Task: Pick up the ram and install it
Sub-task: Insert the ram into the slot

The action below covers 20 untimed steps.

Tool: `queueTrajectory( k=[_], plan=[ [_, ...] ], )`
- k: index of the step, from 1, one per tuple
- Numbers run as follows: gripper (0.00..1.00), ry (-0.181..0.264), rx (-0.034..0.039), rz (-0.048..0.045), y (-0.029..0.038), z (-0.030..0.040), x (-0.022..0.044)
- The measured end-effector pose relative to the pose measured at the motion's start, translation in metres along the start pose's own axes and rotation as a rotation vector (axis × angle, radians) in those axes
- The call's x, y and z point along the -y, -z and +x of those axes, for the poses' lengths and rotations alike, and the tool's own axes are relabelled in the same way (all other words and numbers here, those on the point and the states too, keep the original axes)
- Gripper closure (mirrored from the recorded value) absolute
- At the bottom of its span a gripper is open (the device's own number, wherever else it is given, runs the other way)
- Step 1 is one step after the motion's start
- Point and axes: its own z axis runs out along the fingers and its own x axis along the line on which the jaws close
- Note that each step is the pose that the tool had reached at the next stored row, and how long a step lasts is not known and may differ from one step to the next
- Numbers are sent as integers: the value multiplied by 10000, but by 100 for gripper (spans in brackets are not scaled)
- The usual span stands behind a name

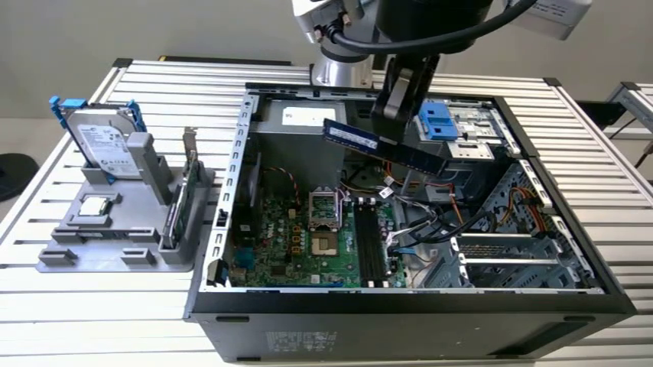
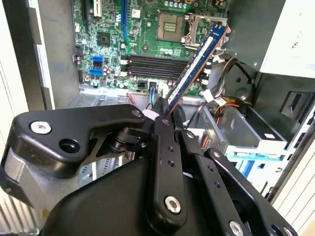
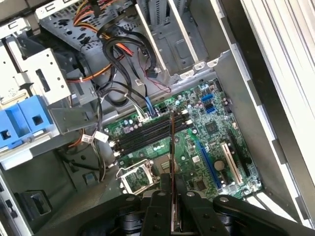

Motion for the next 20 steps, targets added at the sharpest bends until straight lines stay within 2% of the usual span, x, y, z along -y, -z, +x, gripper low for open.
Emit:
queueTrajectory(
  k=[20],
  plan=[
    [100, -2180, -7, 7, 0, 0, 0]
  ],
)
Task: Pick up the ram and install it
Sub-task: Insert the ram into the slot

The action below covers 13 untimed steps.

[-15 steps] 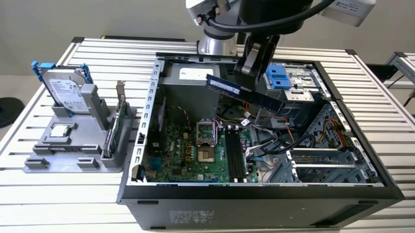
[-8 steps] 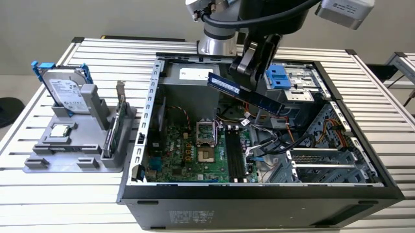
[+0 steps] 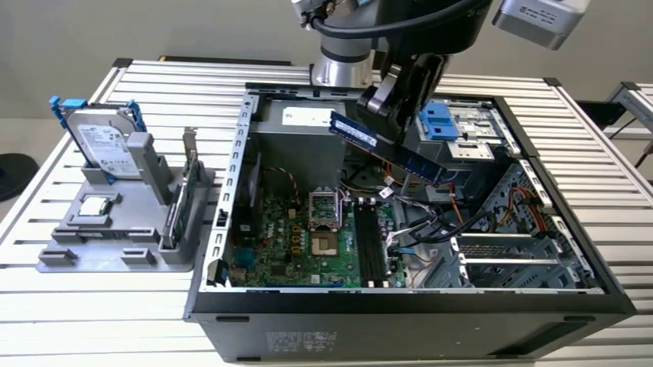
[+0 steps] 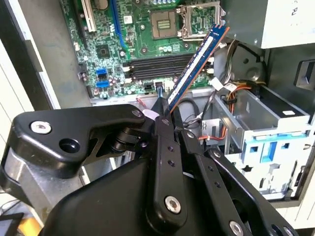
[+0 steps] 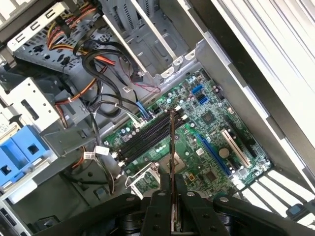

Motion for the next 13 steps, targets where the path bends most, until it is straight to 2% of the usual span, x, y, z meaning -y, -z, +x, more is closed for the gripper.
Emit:
queueTrajectory(
  k=[13],
  plan=[
    [100, -1265, -5, 4, 0, 0, 0]
  ],
)
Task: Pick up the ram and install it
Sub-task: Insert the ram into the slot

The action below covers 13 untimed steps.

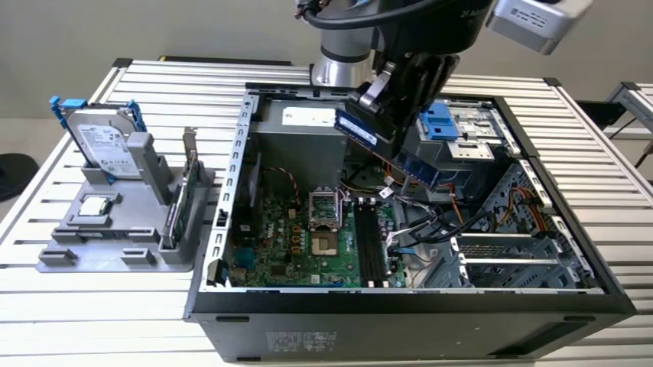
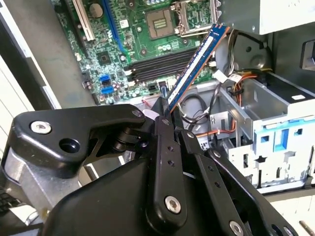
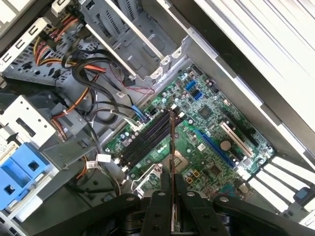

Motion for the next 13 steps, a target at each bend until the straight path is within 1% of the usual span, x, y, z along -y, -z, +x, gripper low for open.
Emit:
queueTrajectory(
  k=[13],
  plan=[
    [100, -1269, -5, 4, 0, 0, 0]
  ],
)
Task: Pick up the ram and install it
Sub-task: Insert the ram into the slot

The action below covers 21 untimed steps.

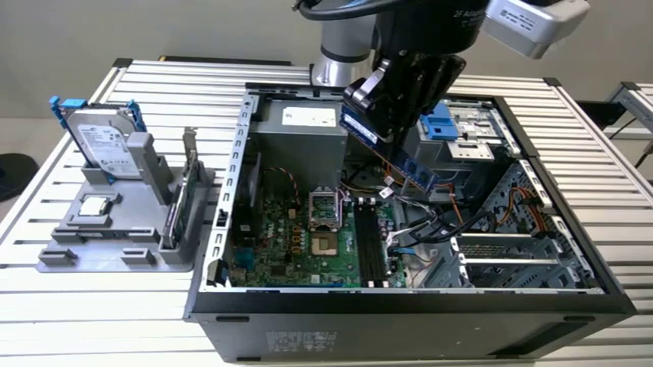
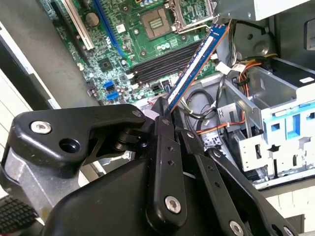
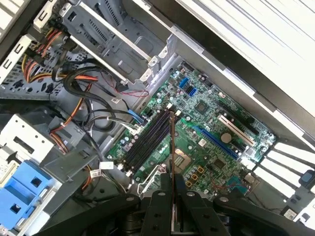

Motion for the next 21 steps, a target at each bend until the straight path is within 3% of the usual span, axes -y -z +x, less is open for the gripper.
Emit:
queueTrajectory(
  k=[21],
  plan=[
    [100, -2071, -6, 6, 0, 0, 0]
  ],
)
